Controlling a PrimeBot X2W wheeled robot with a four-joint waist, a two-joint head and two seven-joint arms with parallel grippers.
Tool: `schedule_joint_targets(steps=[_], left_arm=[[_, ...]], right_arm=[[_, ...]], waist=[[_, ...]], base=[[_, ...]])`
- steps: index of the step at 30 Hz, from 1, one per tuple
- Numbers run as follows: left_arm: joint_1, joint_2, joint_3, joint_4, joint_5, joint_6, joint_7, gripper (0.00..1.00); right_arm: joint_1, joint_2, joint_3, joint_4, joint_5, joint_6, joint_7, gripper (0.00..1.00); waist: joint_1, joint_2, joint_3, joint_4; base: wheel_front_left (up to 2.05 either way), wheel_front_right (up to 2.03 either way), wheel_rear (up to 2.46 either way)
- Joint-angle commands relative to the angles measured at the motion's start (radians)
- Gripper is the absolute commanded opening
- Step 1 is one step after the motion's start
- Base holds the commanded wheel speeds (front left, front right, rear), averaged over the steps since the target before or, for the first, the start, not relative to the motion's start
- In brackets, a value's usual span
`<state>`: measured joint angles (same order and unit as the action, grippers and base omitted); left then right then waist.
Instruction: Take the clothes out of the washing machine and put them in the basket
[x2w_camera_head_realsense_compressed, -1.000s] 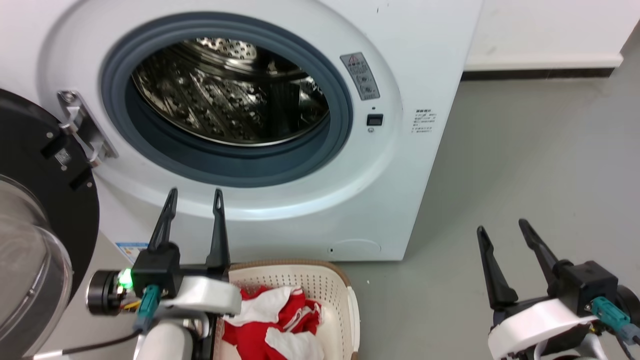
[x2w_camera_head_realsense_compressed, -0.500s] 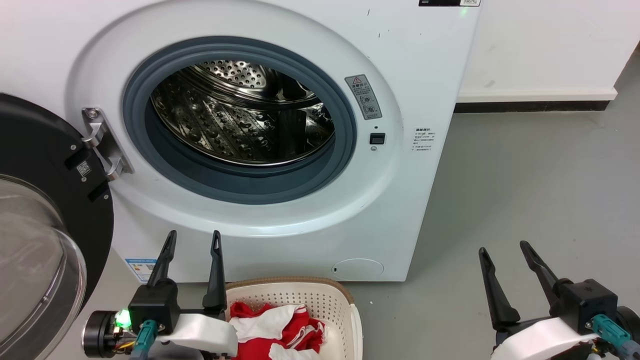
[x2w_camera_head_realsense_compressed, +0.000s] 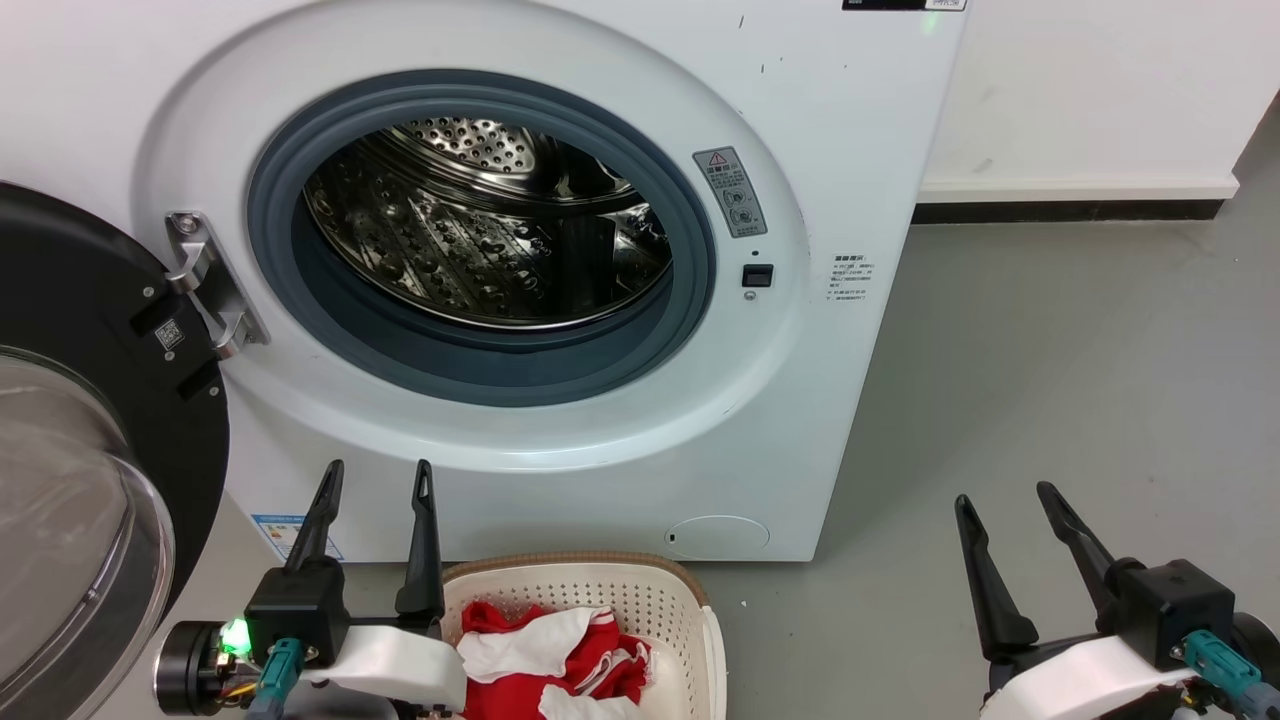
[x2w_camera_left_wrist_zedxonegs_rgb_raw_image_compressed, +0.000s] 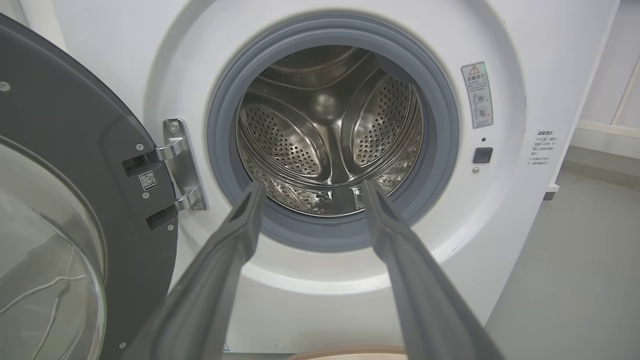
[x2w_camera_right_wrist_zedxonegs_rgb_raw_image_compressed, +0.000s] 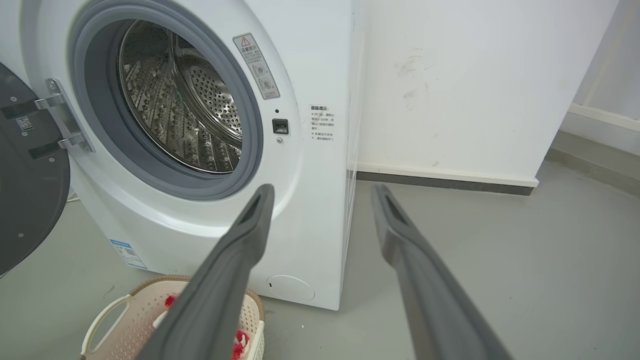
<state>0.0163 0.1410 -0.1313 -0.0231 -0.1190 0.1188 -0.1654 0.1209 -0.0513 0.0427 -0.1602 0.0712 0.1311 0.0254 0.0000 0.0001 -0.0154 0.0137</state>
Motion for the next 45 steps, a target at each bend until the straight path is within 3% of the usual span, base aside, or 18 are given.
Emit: schedule_joint_targets(steps=[1, 10, 11, 14, 26, 45], left_arm=[[0.001, 0.002, 0.0, -0.002, -0.004, 0.005, 0.001, 1.0], [-0.003, 0.008, -0.002, -0.009, -0.011, 0.008, -0.006, 1.0], [0.0, 0.006, -0.001, -0.006, -0.008, 0.006, -0.005, 0.0], [0.008, 0.002, -0.004, 0.001, -0.024, 0.004, -0.005, 0.0], [-0.014, 0.0, 0.024, 0.04, -0.283, -0.035, 0.029, 0.0], [-0.049, -0.007, 0.06, 0.109, -0.61, -0.093, 0.077, 0.0]], right_arm=[[-0.005, 0.002, 0.0, 0.001, 0.003, -0.001, -0.007, 1.0], [-0.007, 0.002, -0.002, 0.007, 0.007, -0.001, -0.013, 1.0], [0.0, 0.0, -0.001, 0.005, 0.008, 0.0, -0.008, 0.0], [0.009, 0.0, 0.005, 0.017, 0.023, 0.0, -0.012, 0.0], [-0.034, -0.018, -0.003, 0.079, 0.296, 0.0, -0.011, 0.0], [-0.087, -0.033, -0.016, 0.162, 0.636, 0.0, -0.007, 0.0]], waist=[[0.0, -0.0001, 0.0, -0.001], [0.0, -0.0001, -0.001, 0.0], [0.0, -0.0001, -0.001, 0.001], [0.0, -0.0001, -0.001, 0.001], [0.0, -0.0001, 0.001, -0.001], [0.0, -0.0001, 0.004, -0.003]], base=[[0.0, 0.0, 0.0], [0.0, 0.0, 0.0], [0.0, 0.0, 0.0], [0.0, 0.0, 0.0], [0.0, 0.0, 0.0], [0.0, 0.0, 0.0]])
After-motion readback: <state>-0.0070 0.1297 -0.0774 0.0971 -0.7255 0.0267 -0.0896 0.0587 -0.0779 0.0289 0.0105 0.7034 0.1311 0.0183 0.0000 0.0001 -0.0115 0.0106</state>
